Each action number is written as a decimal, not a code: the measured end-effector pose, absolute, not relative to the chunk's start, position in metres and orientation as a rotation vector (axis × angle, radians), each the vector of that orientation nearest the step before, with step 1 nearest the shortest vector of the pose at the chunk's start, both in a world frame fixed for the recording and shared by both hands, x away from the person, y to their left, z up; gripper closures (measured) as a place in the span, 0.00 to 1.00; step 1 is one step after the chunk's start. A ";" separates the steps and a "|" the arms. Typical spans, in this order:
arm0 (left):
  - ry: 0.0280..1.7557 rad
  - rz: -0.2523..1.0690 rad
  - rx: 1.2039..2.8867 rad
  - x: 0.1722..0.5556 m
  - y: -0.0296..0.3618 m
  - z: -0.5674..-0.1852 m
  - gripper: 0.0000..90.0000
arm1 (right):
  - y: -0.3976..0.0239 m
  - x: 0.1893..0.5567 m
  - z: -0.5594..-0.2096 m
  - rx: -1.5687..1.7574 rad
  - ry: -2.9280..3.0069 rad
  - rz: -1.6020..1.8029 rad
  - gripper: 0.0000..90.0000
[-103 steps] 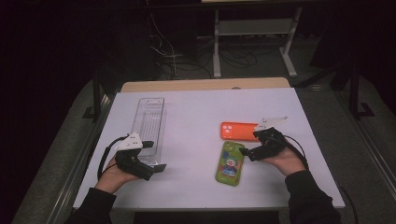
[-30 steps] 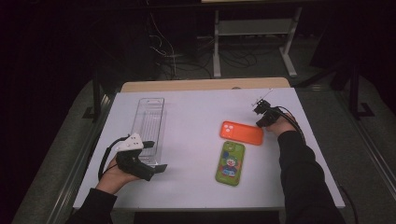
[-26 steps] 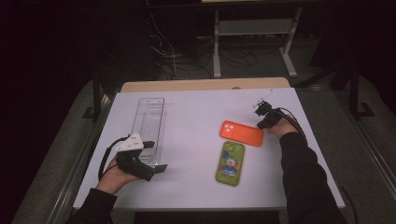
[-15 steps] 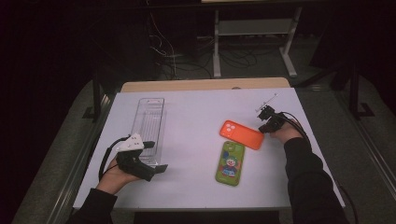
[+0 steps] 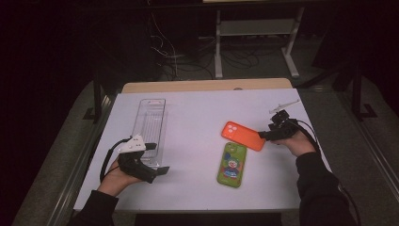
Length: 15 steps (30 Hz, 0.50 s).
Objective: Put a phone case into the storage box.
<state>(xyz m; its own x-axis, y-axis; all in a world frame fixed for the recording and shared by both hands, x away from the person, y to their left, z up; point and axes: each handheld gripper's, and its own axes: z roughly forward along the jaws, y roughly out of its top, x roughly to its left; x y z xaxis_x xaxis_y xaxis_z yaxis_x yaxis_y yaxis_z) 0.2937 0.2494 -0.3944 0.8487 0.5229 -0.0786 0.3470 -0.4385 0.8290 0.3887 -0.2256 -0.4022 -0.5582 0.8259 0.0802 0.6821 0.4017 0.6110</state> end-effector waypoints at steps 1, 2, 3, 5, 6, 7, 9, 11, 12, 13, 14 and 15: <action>0.636 0.233 2.072 0.294 0.249 -0.394 0.00 | -0.225 0.384 -0.402 1.339 2.417 0.904 0.36; 0.632 0.231 2.074 0.294 0.248 -0.394 0.00 | -0.224 0.378 -0.402 1.340 2.399 0.927 0.34; 0.633 0.228 2.076 0.293 0.248 -0.395 0.00 | -0.223 0.369 -0.401 1.329 2.382 0.971 0.29; 0.643 0.221 2.075 0.293 0.247 -0.395 0.00 | -0.223 0.365 -0.402 1.325 2.371 0.993 0.27; 0.642 0.221 2.075 0.293 0.247 -0.395 0.00 | -0.221 0.360 -0.402 1.321 2.363 1.002 0.24; 0.638 0.223 2.083 0.294 0.248 -0.395 0.00 | -0.217 0.352 -0.401 1.316 2.348 1.016 0.19; 0.637 0.225 2.083 0.294 0.249 -0.395 0.00 | -0.214 0.347 -0.400 1.306 2.340 1.038 0.16; 0.637 0.229 2.088 0.293 0.250 -0.394 0.00 | -0.210 0.337 -0.402 1.286 2.320 1.066 0.14; 0.638 0.229 2.079 0.294 0.249 -0.394 0.00 | -0.207 0.332 -0.403 1.281 2.317 1.087 0.12; 0.636 0.230 2.076 0.294 0.250 -0.394 0.00 | -0.205 0.328 -0.404 1.259 2.318 1.100 0.10; 0.637 0.230 2.075 0.294 0.250 -0.394 0.00 | -0.202 0.322 -0.406 1.254 2.321 1.103 0.08; 0.636 0.230 2.072 0.293 0.250 -0.394 0.00 | -0.201 0.319 -0.407 1.245 2.321 1.107 0.07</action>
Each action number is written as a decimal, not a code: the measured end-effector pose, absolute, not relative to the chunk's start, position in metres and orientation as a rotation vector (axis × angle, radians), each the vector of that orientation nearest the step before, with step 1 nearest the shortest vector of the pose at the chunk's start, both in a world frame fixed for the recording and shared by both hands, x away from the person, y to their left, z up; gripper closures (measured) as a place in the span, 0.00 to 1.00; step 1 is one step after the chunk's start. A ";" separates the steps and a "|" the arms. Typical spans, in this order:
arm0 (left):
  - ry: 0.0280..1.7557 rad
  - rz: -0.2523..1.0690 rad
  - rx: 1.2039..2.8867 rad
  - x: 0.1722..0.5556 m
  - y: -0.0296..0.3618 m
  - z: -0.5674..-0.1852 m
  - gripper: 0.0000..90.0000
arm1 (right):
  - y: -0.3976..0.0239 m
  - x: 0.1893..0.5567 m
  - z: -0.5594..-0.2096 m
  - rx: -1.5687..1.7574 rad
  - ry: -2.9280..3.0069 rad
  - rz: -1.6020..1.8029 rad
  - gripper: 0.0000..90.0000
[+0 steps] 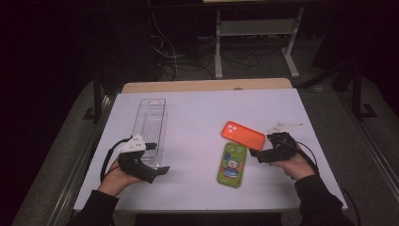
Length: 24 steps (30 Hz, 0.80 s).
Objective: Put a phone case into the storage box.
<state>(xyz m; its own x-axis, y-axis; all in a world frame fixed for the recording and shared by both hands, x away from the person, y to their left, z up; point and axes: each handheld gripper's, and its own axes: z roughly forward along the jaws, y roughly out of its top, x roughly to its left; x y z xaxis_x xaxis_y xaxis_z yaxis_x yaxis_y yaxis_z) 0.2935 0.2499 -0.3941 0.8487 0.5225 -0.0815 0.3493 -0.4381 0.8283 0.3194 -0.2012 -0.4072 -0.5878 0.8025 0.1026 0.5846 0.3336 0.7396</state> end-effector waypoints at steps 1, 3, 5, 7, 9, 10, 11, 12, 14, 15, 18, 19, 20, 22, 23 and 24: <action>0.636 0.229 2.072 0.293 0.250 -0.394 0.00 | -0.199 0.315 -0.409 1.231 2.314 1.115 0.05; 0.636 0.229 2.071 0.293 0.250 -0.394 0.00 | -0.197 0.309 -0.412 1.220 2.307 1.133 0.03; 0.634 0.232 2.073 0.293 0.251 -0.393 0.00 | -0.195 0.303 -0.414 1.203 2.308 1.149 0.02; 0.633 0.232 2.073 0.293 0.251 -0.393 0.00 | -0.192 0.298 -0.416 1.187 2.307 1.163 0.00; 0.629 0.234 2.078 0.294 0.251 -0.393 0.00 | -0.188 0.294 -0.418 1.153 2.324 1.174 0.00; 0.632 0.233 2.071 0.293 0.251 -0.393 0.00 | -0.185 0.292 -0.419 1.152 2.333 1.170 0.00; 0.625 0.236 2.077 0.293 0.252 -0.393 0.00 | -0.184 0.291 -0.420 1.135 2.339 1.167 0.00; 0.628 0.234 2.072 0.293 0.252 -0.393 0.00 | -0.182 0.290 -0.422 1.132 2.341 1.170 0.00; 0.638 0.231 2.064 0.293 0.252 -0.392 0.00 | -0.181 0.286 -0.425 1.129 2.361 1.172 0.00; 0.639 0.232 2.060 0.293 0.252 -0.393 0.00 | -0.181 0.285 -0.427 1.128 2.373 1.146 0.00; 0.638 0.231 2.059 0.293 0.253 -0.393 0.00 | -0.181 0.283 -0.431 1.136 2.396 1.128 0.00; 0.639 0.232 2.059 0.293 0.253 -0.393 0.00 | -0.182 0.284 -0.431 1.138 2.403 1.118 0.00; 0.638 0.231 2.059 0.293 0.252 -0.393 0.00 | -0.182 0.284 -0.431 1.138 2.409 1.113 0.00; 0.635 0.232 2.065 0.293 0.252 -0.393 0.00 | -0.182 0.284 -0.430 1.139 2.413 1.114 0.00; 0.633 0.233 2.067 0.293 0.252 -0.393 0.00 | -0.182 0.285 -0.430 1.136 2.414 1.119 0.00; 0.630 0.234 2.070 0.293 0.252 -0.393 0.00 | -0.183 0.285 -0.430 1.130 2.418 1.120 0.00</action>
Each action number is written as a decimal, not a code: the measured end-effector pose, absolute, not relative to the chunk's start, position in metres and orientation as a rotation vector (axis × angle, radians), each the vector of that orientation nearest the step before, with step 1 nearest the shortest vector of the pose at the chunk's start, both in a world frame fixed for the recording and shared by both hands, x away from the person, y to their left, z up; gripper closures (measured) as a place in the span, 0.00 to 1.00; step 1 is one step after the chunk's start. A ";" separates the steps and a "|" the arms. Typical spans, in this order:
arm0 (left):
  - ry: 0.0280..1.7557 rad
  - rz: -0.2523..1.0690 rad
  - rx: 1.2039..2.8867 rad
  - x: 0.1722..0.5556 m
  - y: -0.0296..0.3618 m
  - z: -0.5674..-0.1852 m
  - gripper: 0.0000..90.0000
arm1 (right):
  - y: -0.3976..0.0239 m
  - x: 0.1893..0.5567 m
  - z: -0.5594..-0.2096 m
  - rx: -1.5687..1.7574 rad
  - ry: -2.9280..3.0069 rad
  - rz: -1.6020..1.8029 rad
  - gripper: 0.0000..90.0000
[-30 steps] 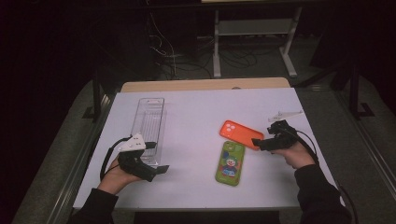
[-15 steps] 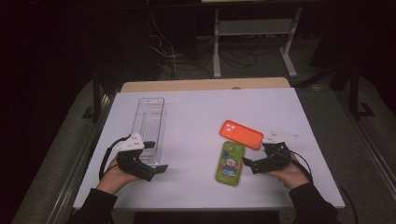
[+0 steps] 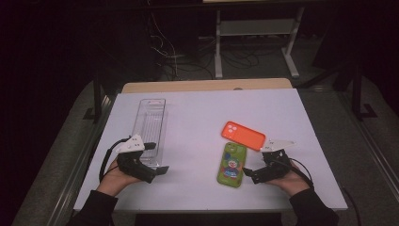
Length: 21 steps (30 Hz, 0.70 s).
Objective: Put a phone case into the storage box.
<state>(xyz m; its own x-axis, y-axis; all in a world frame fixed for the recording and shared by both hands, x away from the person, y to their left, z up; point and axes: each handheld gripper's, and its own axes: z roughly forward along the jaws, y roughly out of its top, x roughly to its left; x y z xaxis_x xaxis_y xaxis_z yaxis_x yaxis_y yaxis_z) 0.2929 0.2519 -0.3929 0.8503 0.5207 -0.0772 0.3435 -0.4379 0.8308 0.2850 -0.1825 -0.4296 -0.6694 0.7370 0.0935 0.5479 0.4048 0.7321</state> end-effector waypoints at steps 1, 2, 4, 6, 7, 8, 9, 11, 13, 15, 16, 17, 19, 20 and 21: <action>0.621 0.237 2.076 0.293 0.252 -0.393 0.00 | -0.183 0.285 -0.429 1.123 2.431 1.115 0.00; 0.621 0.237 2.076 0.293 0.252 -0.393 0.00 | -0.182 0.285 -0.428 1.133 2.447 1.100 0.00; 0.622 0.233 2.077 0.293 0.252 -0.393 0.00 | -0.181 0.285 -0.427 1.119 2.472 1.065 0.00; 0.624 0.232 2.073 0.293 0.252 -0.393 0.00 | -0.180 0.284 -0.425 1.097 2.493 1.043 0.00; 0.626 0.228 2.072 0.293 0.252 -0.393 0.00 | -0.180 0.285 -0.423 1.086 2.500 1.028 0.00; 0.625 0.228 2.072 0.293 0.252 -0.393 0.00 | -0.180 0.285 -0.423 1.080 2.502 1.025 0.00; 0.626 0.225 2.072 0.293 0.252 -0.393 0.00 | -0.181 0.286 -0.421 1.072 2.510 1.002 0.00; 0.637 0.216 2.068 0.293 0.252 -0.393 0.00 | -0.182 0.288 -0.417 1.062 2.518 1.005 0.00; 0.639 0.213 2.066 0.293 0.252 -0.393 0.00 | -0.183 0.293 -0.413 1.069 2.529 0.997 0.00; 0.639 0.213 2.061 0.293 0.253 -0.393 0.00 | -0.185 0.298 -0.410 1.071 2.534 0.986 0.00; 0.641 0.213 2.061 0.293 0.253 -0.393 0.00 | -0.185 0.301 -0.408 1.060 2.538 0.976 0.00; 0.642 0.213 2.064 0.293 0.254 -0.392 0.00 | -0.186 0.306 -0.406 1.050 2.545 0.964 0.00; 0.625 0.228 2.069 0.294 0.255 -0.392 0.00 | -0.186 0.312 -0.403 1.048 2.560 0.949 0.00; 0.640 0.222 2.051 0.293 0.253 -0.392 0.00 | -0.186 0.316 -0.402 1.038 2.566 0.937 0.00; 0.636 0.226 2.061 0.293 0.254 -0.392 0.00 | -0.185 0.321 -0.400 1.030 2.568 0.932 0.00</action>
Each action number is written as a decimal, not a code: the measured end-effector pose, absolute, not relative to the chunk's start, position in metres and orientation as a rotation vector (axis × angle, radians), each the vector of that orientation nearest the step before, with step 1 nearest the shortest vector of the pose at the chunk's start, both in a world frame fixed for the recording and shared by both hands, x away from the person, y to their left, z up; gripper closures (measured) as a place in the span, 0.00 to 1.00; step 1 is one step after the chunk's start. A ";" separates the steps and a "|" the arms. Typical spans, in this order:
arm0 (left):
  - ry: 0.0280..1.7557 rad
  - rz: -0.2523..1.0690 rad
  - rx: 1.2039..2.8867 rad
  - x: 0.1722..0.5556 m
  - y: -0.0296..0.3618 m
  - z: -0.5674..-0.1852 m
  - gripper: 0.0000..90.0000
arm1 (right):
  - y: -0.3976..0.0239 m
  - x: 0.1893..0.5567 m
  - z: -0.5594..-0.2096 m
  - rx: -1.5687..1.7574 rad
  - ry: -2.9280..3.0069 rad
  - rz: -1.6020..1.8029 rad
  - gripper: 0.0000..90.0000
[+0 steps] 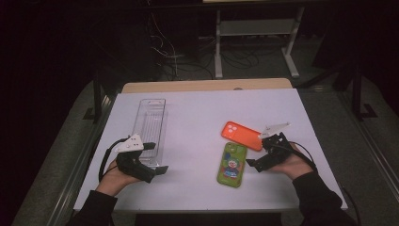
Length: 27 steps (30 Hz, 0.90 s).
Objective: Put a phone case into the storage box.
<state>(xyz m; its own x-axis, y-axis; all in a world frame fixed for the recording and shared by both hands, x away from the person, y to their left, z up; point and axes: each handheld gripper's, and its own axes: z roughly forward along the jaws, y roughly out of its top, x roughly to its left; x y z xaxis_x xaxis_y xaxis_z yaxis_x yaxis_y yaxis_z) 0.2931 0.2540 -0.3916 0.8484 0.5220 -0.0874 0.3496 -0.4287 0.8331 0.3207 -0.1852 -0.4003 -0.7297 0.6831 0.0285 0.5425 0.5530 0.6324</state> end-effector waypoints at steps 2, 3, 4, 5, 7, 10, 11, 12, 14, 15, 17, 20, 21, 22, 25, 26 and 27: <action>0.636 0.228 2.057 0.293 0.254 -0.392 0.00 | -0.184 0.329 -0.396 1.026 2.580 0.922 0.00; 0.635 0.228 2.057 0.293 0.254 -0.392 0.00 | -0.184 0.333 -0.395 1.014 2.581 0.925 0.00; 0.634 0.229 2.055 0.293 0.254 -0.392 0.00 | -0.183 0.337 -0.393 1.012 2.587 0.925 0.00; 0.635 0.229 2.057 0.293 0.254 -0.392 0.00 | -0.182 0.340 -0.392 1.009 2.593 0.919 0.00; 0.635 0.229 2.055 0.293 0.254 -0.392 0.00 | -0.181 0.348 -0.390 1.000 2.603 0.921 0.00; 0.638 0.228 2.053 0.292 0.254 -0.391 0.00 | -0.179 0.357 -0.389 1.008 2.615 0.912 0.00; 0.637 0.229 2.055 0.293 0.254 -0.391 0.00 | -0.179 0.361 -0.389 1.009 2.622 0.909 0.00; 0.639 0.227 2.054 0.292 0.254 -0.392 0.00 | -0.179 0.365 -0.390 1.006 2.625 0.908 0.00; 0.639 0.228 2.055 0.292 0.254 -0.392 0.00 | -0.178 0.371 -0.391 1.018 2.631 0.891 0.00; 0.639 0.227 2.054 0.292 0.254 -0.392 0.00 | -0.178 0.373 -0.392 1.016 2.633 0.887 0.00; 0.635 0.229 2.054 0.293 0.254 -0.392 0.00 | -0.178 0.379 -0.394 1.012 2.638 0.875 0.00; 0.633 0.230 2.059 0.293 0.254 -0.392 0.00 | -0.179 0.387 -0.394 1.032 2.637 0.883 0.00; 0.635 0.230 2.059 0.293 0.254 -0.392 0.00 | -0.180 0.390 -0.394 1.035 2.634 0.882 0.00; 0.635 0.229 2.058 0.293 0.254 -0.392 0.00 | -0.180 0.393 -0.394 1.035 2.634 0.881 0.00; 0.634 0.230 2.059 0.293 0.254 -0.392 0.00 | -0.181 0.400 -0.393 1.045 2.631 0.883 0.00; 0.634 0.231 2.061 0.293 0.254 -0.392 0.00 | -0.181 0.403 -0.392 1.040 2.631 0.887 0.01; 0.640 0.226 2.056 0.293 0.253 -0.392 0.00 | -0.181 0.405 -0.392 1.039 2.630 0.886 0.01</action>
<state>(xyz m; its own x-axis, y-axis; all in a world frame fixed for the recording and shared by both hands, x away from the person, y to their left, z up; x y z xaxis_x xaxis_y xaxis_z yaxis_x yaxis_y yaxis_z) 0.2927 0.2535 -0.3922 0.8466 0.5244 -0.0907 0.3518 -0.4234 0.8349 0.4047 -0.1810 -0.3917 -0.7401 0.6706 0.0505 0.5644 0.5786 0.5888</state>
